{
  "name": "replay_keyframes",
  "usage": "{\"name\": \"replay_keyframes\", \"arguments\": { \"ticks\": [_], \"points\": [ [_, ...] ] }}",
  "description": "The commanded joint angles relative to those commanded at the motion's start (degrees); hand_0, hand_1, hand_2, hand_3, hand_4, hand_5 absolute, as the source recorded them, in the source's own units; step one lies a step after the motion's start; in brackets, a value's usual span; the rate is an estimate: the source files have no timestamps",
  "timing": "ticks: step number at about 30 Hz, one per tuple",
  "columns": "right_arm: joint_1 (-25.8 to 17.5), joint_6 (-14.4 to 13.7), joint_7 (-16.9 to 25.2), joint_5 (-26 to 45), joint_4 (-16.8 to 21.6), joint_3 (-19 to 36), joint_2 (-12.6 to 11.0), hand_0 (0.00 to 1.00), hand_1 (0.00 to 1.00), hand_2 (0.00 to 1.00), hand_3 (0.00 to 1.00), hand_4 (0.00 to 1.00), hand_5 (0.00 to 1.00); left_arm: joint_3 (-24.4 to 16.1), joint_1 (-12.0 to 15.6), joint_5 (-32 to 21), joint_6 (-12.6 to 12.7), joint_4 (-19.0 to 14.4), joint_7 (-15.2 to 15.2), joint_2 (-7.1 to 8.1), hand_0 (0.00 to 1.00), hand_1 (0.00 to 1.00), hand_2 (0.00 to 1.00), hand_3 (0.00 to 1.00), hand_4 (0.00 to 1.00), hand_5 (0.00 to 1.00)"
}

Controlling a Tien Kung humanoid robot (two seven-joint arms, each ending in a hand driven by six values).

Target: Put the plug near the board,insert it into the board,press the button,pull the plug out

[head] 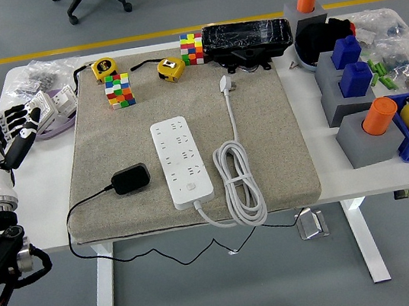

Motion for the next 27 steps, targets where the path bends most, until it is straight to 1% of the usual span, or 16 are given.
{"name": "replay_keyframes", "arguments": {
  "ticks": [27],
  "points": [
    [0.3, 0.0, 0.0, -0.1, -0.2, 0.5, 0.2, 0.609, 0.647, 0.664, 0.558, 0.949, 0.509, -0.3, -0.2, 0.1, -0.8, -0.2, 0.8, -0.19, 0.647, 0.686, 0.682, 0.645, 0.878, 0.554]
  ]
}}
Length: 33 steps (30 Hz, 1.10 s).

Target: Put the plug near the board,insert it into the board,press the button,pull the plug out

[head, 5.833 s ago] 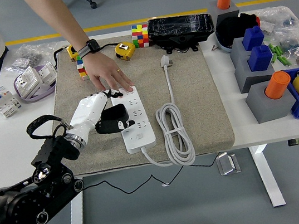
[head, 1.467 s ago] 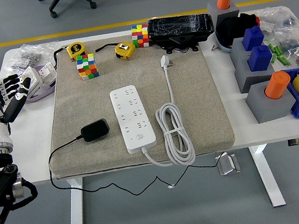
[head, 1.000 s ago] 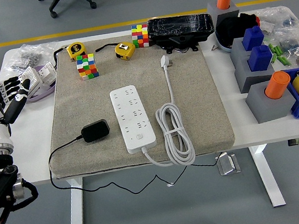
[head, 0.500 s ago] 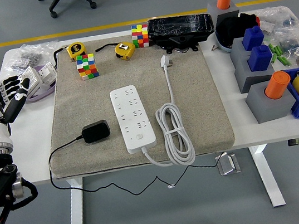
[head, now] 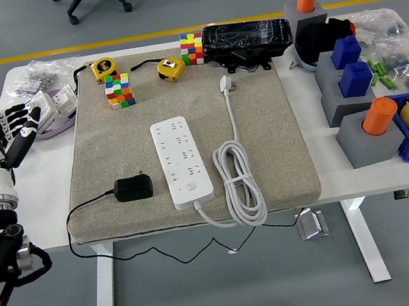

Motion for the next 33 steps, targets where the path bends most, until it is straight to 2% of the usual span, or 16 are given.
{"name": "replay_keyframes", "arguments": {
  "ticks": [33],
  "points": [
    [0.9, 0.0, -0.1, 0.3, 0.0, -1.4, -0.5, 0.61, 0.647, 0.664, 0.558, 0.946, 0.508, -0.3, 0.5, -0.3, -0.1, -0.2, 0.2, -0.02, 0.652, 0.686, 0.684, 0.644, 0.877, 0.554]
  ]
}}
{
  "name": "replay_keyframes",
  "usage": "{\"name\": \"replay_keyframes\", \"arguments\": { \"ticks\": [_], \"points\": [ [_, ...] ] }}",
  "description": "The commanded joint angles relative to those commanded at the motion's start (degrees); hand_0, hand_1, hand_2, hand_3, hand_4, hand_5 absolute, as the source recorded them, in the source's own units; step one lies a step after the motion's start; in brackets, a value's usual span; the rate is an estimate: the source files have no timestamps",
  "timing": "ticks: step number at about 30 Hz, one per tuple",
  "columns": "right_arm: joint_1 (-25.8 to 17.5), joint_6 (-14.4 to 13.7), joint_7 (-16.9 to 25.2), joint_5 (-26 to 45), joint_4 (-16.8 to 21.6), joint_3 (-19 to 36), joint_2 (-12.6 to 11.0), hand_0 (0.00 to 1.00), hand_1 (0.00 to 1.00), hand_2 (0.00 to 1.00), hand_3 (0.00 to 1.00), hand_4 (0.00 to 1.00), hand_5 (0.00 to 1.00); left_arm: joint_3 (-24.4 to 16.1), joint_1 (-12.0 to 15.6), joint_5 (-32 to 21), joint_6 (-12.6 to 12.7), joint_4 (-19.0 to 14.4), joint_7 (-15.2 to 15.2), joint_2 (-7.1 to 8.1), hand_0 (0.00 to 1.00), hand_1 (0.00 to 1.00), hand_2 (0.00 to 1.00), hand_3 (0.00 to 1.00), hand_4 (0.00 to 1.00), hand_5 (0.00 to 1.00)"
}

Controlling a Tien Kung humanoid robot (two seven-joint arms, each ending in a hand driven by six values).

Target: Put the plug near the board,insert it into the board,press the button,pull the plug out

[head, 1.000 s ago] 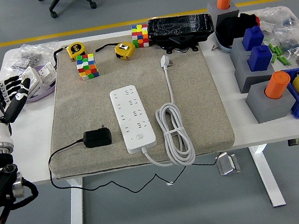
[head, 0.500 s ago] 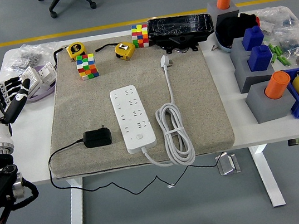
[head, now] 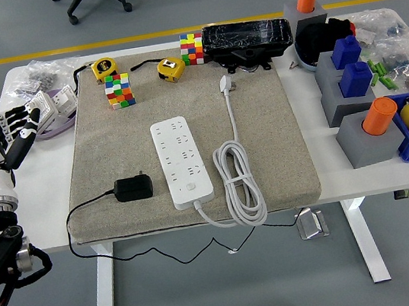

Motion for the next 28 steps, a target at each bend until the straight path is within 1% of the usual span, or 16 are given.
{"name": "replay_keyframes", "arguments": {
  "ticks": [14, 28],
  "points": [
    [0.3, 0.0, 0.0, 0.2, -0.1, -0.9, -0.3, 0.609, 0.647, 0.664, 0.559, 0.946, 0.508, 0.1, 0.2, -0.3, -0.1, -0.1, 0.0, 0.07, 0.65, 0.685, 0.684, 0.644, 0.875, 0.558],
    [0.0, 0.0, -0.1, 0.0, -0.1, 0.3, 0.1, 0.611, 0.647, 0.664, 0.558, 0.946, 0.508, -0.8, 0.6, -0.4, -0.3, -0.5, 0.2, -0.2, 0.65, 0.684, 0.684, 0.644, 0.874, 0.558]
  ]
}}
